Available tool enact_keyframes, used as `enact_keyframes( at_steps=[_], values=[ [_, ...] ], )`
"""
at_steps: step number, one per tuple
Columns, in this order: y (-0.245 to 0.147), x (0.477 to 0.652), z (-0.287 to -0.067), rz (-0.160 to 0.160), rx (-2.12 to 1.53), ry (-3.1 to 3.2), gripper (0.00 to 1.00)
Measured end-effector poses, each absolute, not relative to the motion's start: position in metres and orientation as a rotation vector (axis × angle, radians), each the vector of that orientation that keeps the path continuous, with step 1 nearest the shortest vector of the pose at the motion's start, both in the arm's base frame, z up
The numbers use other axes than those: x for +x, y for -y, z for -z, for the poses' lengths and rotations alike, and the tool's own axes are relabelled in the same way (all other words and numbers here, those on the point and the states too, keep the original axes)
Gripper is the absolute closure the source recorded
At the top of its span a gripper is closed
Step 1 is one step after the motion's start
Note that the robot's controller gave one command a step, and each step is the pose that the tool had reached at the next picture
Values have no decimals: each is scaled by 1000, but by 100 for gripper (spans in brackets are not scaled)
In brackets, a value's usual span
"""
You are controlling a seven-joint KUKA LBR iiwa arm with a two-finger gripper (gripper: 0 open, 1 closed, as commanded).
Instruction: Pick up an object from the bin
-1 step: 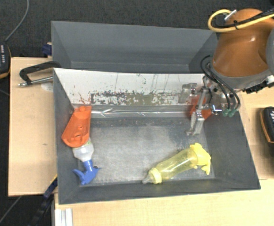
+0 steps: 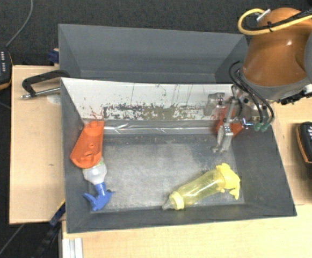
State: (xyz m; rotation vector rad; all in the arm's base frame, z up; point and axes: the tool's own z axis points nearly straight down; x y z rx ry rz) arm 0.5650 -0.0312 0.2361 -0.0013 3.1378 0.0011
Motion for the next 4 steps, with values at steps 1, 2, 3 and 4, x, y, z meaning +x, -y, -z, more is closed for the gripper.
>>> enact_keyframes(
  at_steps=[1, 2, 3, 4],
  values=[
    [27, 550, -191, -1, -38, -3134, 0],
    [58, 526, -141, -3, 18, -3139, 0],
    [37, 515, -91, -1, -104, -3126, 0],
    [55, 506, -73, -12, -62, -3139, 0]
  ],
)
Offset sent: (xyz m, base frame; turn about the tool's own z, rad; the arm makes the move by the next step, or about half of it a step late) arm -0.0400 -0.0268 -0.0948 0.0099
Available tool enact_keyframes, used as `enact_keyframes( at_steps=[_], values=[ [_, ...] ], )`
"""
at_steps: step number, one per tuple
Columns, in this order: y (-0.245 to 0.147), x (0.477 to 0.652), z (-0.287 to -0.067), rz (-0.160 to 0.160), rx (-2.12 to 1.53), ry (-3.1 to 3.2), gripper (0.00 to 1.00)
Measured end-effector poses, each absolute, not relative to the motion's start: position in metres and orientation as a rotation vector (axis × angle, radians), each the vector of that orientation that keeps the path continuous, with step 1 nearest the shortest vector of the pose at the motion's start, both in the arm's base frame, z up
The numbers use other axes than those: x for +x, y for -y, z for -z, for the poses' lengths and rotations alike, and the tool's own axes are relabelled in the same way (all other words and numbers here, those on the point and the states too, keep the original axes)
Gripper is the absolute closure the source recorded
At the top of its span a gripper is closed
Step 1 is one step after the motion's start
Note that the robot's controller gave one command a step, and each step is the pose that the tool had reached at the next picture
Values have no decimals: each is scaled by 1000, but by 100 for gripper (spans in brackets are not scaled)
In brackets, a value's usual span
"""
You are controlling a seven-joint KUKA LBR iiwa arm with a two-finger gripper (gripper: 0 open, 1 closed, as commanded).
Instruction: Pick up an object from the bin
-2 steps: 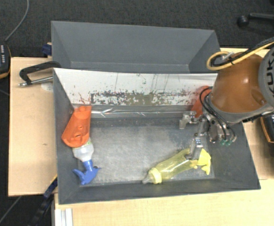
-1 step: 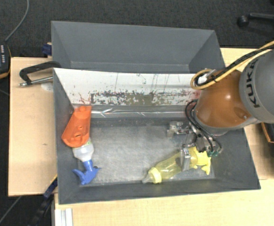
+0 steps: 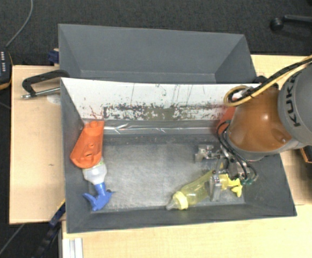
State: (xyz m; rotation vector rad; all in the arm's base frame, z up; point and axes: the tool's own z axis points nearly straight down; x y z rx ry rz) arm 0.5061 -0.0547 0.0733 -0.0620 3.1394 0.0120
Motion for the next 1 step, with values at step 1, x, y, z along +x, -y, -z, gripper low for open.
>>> enact_keyframes(
  at_steps=[1],
  values=[
    [77, 504, -74, -5, -251, -3121, 0]
  ],
)
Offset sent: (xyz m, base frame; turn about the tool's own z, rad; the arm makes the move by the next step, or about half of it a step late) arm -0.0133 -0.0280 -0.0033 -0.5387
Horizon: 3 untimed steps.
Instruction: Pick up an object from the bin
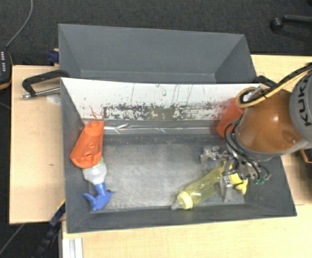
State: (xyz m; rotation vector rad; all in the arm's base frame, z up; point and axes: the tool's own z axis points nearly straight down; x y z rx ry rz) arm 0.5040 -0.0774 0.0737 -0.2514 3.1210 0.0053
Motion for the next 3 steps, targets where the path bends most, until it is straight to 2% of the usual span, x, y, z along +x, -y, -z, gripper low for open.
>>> enact_keyframes(
  at_steps=[1, 2, 3],
  values=[
    [85, 498, -71, -4, -696, -3055, 0],
    [84, 503, -71, -3, -891, -2999, 0],
    [88, 516, -72, -5, -719, -3043, 0]
  ],
)
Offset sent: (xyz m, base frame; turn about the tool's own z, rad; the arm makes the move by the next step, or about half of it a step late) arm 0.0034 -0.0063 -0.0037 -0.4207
